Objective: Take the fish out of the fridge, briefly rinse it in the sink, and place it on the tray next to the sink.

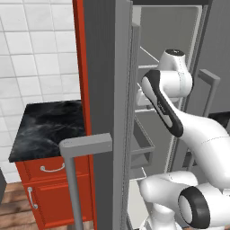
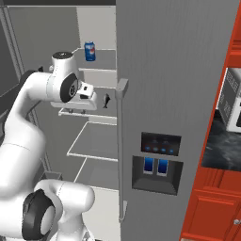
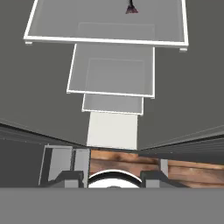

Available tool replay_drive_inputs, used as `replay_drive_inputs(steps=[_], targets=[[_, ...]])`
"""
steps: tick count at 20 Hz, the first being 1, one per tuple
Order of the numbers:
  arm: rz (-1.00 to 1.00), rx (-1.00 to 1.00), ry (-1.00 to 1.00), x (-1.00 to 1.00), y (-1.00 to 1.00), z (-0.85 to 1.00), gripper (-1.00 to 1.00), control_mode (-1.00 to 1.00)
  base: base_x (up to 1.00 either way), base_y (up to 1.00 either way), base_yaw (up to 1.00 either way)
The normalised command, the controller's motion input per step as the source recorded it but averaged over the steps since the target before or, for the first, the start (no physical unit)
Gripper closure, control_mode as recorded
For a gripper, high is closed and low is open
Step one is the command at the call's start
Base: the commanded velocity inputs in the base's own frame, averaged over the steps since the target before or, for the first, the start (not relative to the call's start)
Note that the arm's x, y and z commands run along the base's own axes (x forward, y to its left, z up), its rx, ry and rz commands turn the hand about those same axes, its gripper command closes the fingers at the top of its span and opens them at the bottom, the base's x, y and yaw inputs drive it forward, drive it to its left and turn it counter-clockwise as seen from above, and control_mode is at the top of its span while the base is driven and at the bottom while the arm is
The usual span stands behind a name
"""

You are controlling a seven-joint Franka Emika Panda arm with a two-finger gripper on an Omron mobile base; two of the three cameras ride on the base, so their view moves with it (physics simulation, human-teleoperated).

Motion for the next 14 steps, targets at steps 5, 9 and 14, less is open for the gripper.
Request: replay_drive_inputs(steps=[5, 9, 14], targets=[[0.0, 0.0, -0.01, -0.06, 0.0, -0.02, -1.0, -1.0, 0.0, 0.0, 0.0], [-0.01, 0.0, -0.2, -0.03, -0.03, -0.12, -1.0, -1.0, 0.0, 0.0, 0.0], [-0.01, 0.0, -0.18, 0.05, 0.0, 0.0, -1.0, -1.0, 0.0, 0.0, 0.0]])
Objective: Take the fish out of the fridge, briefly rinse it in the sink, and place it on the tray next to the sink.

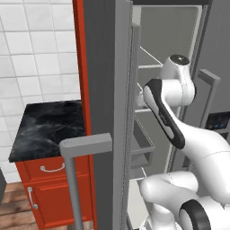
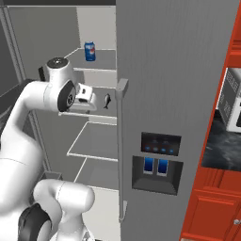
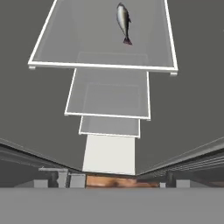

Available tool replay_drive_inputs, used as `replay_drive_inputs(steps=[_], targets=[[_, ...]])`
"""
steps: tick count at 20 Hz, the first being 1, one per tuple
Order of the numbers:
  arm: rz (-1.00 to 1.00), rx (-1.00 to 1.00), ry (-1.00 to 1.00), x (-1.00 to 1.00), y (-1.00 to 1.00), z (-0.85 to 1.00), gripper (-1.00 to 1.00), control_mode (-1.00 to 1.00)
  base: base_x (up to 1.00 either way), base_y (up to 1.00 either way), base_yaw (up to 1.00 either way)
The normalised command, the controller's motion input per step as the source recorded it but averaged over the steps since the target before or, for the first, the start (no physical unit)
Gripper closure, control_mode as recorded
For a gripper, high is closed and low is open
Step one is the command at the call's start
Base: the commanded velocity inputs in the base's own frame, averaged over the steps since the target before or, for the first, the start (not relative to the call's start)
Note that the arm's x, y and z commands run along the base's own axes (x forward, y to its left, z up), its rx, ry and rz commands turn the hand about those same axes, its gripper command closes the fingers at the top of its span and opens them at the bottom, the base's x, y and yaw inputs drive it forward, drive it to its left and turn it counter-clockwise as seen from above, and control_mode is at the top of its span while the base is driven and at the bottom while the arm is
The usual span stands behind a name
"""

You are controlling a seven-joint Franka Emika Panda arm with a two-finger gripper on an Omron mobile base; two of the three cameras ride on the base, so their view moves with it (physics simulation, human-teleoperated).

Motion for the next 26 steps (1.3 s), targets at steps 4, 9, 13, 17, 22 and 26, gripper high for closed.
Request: replay_drive_inputs(steps=[4, 9, 13, 17, 22, 26], targets=[[-0.01, 0.0, 0.0, 0.42, -0.01, -0.01, -1.0, -1.0, 0.0, 0.0, 0.0], [-0.03, 0.0, 0.04, 0.76, 0.0, 0.0, -1.0, -1.0, 0.0, 0.0, 0.0], [-0.01, 0.0, 0.0, 0.71, 0.0, 0.0, -1.0, -1.0, 0.0, 0.0, 0.0], [0.0, 0.0, 0.0, 0.34, 0.0, -0.13, -1.0, -1.0, 0.0, 0.0, 0.0], [0.0, 0.0, 0.0, 0.21, 0.0, -0.28, -1.0, -1.0, 0.0, 0.0, 0.0], [0.0, 0.0, -0.02, 0.25, 0.0, -0.3, -1.0, -1.0, 0.0, 0.0, 0.0]])
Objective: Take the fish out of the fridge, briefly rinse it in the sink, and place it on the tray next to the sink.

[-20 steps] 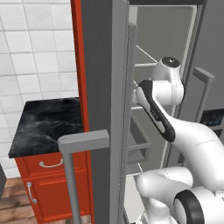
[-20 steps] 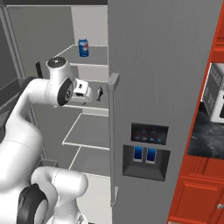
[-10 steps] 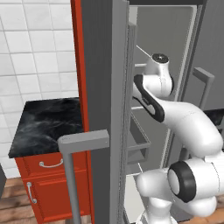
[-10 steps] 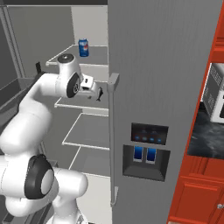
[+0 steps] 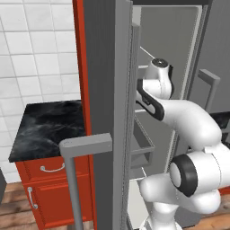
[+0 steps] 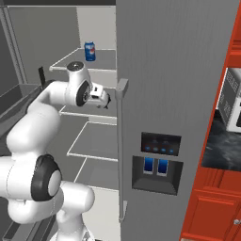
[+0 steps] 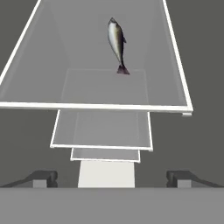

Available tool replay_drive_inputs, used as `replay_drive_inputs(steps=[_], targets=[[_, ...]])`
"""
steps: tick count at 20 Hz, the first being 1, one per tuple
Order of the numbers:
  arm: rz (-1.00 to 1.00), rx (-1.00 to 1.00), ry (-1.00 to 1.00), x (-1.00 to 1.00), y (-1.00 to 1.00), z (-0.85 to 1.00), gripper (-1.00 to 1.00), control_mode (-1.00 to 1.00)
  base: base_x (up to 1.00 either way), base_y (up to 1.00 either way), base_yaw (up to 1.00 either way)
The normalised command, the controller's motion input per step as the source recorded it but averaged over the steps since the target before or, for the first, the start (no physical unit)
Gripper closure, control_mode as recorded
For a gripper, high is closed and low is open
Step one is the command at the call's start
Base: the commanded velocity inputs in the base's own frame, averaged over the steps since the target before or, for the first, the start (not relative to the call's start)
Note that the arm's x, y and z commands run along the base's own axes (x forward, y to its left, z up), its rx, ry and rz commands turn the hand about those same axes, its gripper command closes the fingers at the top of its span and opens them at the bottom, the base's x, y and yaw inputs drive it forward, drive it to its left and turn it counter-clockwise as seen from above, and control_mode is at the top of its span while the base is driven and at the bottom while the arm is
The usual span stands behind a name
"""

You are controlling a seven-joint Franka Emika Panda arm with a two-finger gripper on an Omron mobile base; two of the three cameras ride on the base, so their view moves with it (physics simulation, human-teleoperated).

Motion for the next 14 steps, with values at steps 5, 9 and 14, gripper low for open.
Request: replay_drive_inputs(steps=[5, 9, 14], targets=[[0.0, 0.0, -0.01, 0.45, 0.0, -0.22, -1.0, -1.0, 0.0, 0.0, 0.0], [0.0, 0.0, 0.0, 0.5, -0.03, -0.12, -1.0, -1.0, 0.0, 0.0, 0.0], [0.0, 0.0, 0.0, 0.48, -0.05, -0.07, -1.0, -1.0, 0.0, 0.0, 0.0]])
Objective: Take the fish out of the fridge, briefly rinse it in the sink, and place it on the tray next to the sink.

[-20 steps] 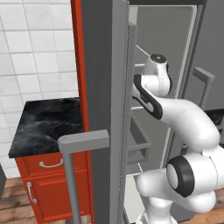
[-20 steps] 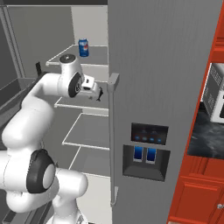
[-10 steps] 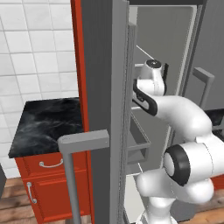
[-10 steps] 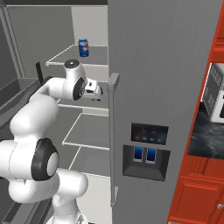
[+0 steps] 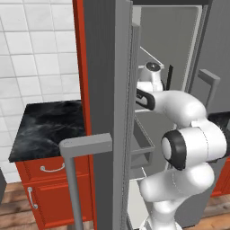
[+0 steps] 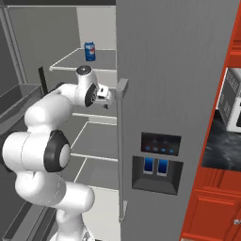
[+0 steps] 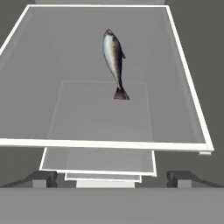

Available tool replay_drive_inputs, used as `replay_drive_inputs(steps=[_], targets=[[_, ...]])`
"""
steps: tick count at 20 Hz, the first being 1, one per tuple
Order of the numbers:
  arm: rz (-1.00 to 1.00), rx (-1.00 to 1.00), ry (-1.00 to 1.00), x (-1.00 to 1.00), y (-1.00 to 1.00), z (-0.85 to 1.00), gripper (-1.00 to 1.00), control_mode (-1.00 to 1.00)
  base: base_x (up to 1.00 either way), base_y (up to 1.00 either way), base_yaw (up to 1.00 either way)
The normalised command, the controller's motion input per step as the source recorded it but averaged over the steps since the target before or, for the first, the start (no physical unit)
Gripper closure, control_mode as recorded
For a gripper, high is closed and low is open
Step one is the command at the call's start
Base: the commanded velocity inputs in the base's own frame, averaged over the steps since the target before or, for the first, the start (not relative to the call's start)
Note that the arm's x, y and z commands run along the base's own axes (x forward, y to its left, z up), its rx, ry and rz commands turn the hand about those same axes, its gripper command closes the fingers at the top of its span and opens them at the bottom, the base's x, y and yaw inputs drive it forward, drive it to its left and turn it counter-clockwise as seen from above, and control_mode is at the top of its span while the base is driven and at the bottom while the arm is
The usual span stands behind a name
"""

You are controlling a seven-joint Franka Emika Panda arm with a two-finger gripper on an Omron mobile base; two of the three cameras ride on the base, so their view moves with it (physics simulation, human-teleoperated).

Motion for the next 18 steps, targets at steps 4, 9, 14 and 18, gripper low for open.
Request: replay_drive_inputs(steps=[4, 9, 14, 18], targets=[[0.0, 0.0, 0.0, 0.27, -0.08, -0.2, -1.0, -1.0, 0.0, 0.0, 0.0], [0.0, 0.0, 0.0, 0.29, -0.01, -0.2, -1.0, -1.0, 0.0, 0.0, 0.0], [0.0, 0.0, 0.0, 0.39, 0.0, -0.11, -1.0, -1.0, 0.0, 0.0, 0.0], [0.0, 0.0, 0.0, 0.42, 0.0, -0.17, -1.0, -1.0, 0.0, 0.0, 0.0]])
